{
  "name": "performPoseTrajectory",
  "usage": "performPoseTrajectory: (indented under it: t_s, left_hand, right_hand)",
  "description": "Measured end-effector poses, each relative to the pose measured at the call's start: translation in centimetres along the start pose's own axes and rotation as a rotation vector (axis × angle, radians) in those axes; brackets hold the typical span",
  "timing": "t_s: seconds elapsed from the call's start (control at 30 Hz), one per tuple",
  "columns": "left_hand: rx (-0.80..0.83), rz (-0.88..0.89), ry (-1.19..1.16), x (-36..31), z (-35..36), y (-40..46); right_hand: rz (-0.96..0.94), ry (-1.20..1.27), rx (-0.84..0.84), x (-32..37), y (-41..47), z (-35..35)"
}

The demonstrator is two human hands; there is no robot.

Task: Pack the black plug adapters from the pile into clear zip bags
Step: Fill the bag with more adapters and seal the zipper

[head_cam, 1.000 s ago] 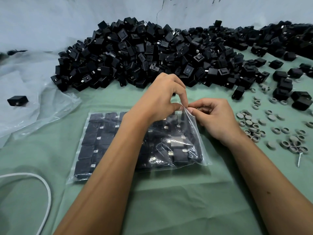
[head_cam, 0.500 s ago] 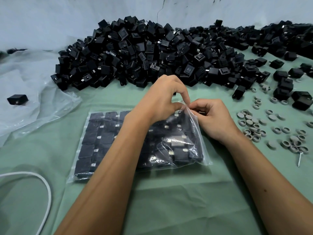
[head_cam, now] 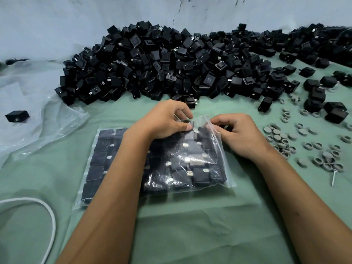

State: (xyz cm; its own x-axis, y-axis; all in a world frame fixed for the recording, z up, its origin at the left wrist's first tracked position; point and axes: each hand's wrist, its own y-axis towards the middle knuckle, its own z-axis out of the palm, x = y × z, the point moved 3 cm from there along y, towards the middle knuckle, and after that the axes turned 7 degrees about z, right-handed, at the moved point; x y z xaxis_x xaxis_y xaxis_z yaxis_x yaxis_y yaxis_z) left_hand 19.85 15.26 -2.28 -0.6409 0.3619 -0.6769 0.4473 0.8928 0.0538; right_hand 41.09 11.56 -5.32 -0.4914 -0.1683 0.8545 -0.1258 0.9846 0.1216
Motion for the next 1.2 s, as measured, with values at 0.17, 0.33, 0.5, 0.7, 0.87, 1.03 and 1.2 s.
performPoseTrajectory:
  t_s: [0.17, 0.33, 0.5, 0.7, 0.87, 1.03, 1.2]
  left_hand:
    - [0.001, 0.011, 0.02, 0.0, 0.0, 0.2]
    - [-0.001, 0.027, 0.033, 0.1, 0.2, 0.2]
    - [-0.021, 0.031, 0.039, 0.2, -0.1, 0.2]
    - [-0.04, 0.017, 0.07, 1.1, -1.3, -0.3]
    - [-0.109, -0.073, -0.001, 2.4, -3.1, -1.2]
    - [-0.227, -0.183, 0.101, 4.7, -5.5, -2.5]
    - [-0.257, -0.228, 0.062, 5.6, -6.0, -3.1]
  right_hand:
    - [-0.002, -0.005, 0.104, -0.3, 0.0, -0.6]
    - [0.014, -0.002, 0.039, -0.3, 0.0, -0.6]
    - [0.07, 0.057, -0.183, -0.5, 0.2, -1.2]
    - [-0.084, -0.206, -0.316, 3.8, 2.2, -1.2]
    - [-0.196, -0.498, -0.008, 9.4, 6.5, 3.9]
    - [-0.245, -0.945, 0.172, 11.4, 10.2, 9.8]
    - [-0.135, -1.137, 0.227, 10.9, 12.6, 13.2]
